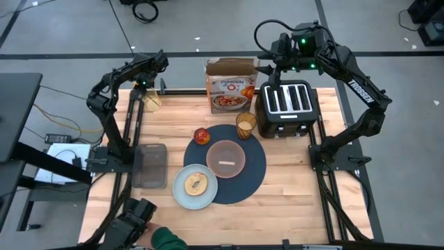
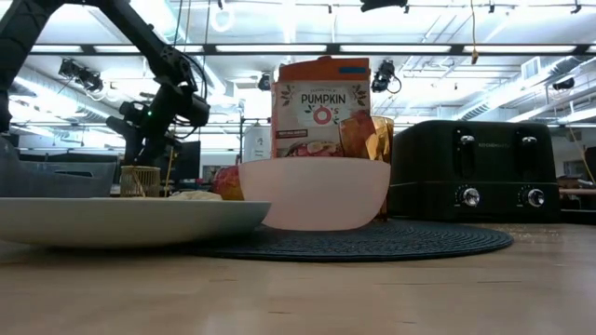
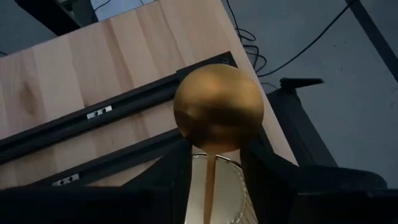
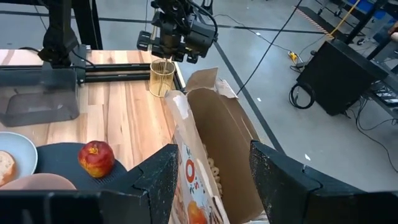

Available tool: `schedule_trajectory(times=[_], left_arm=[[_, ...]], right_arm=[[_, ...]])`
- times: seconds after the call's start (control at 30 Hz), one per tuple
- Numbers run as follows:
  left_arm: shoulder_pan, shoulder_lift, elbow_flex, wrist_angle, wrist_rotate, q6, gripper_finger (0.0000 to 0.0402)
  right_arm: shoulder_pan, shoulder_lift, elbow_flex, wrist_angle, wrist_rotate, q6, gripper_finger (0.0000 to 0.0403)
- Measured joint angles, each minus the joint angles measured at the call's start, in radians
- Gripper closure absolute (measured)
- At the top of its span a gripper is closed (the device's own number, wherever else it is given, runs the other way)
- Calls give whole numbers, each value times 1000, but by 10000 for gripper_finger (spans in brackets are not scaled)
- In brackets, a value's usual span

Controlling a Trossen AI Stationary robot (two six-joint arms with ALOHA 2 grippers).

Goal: Arrange a breakfast setting
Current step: Put the gold spoon on the dark blue tablemat

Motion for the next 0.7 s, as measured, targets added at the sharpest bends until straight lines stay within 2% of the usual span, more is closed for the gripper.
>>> schedule_trajectory(times=[0.47, 0.7], left_arm=[[0, 2, 0, 0, -34, -51, 260], [1, 42, 0, -2, -39, -50, 260]], right_arm=[[0, -2, 0, -41, 0, 10, 198], [0, -16, 0, -46, 3, 11, 198]])
